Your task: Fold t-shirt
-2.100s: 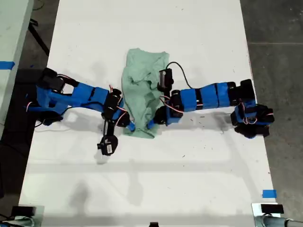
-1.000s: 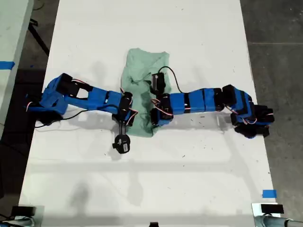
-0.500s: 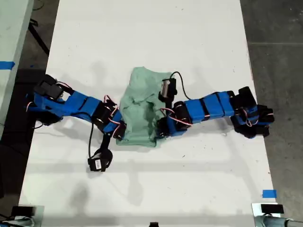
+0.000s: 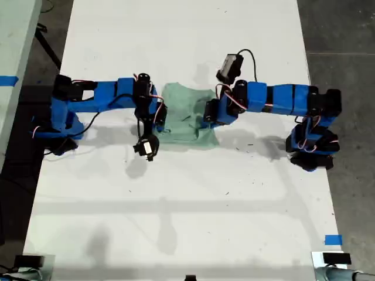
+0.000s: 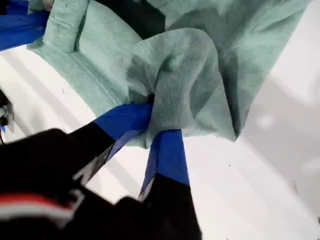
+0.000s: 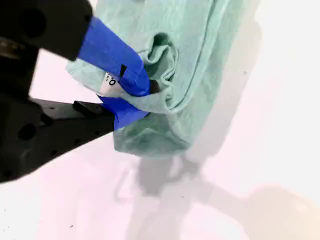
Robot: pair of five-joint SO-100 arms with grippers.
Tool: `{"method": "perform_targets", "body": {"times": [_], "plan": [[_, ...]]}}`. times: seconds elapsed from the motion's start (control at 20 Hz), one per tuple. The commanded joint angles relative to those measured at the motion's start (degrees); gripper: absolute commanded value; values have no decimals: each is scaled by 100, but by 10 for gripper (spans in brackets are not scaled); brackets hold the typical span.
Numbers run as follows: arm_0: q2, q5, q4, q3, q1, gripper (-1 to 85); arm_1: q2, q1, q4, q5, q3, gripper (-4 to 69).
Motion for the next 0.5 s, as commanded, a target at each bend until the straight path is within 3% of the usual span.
{"method": "perform_targets", "body": {"times": [0.0,0.2,0.25,0.3,0.35,0.45], "plan": [[26,527,-114,-220,-826,-1,624,527,-527,-290,589,-11],[-387,1011,-360,-606,-1450,1,598,1099,-1371,-694,1028,-11],[-343,1178,-431,-694,-1512,85,624,1222,-1582,-896,976,115],[-176,1354,-624,-668,-1556,282,677,1354,-1767,-1283,870,344],[18,1336,-747,-615,-1661,304,703,1556,-1881,-1687,738,351],[396,1362,-923,-606,-1995,320,703,1934,-1521,-2083,316,321]]}}
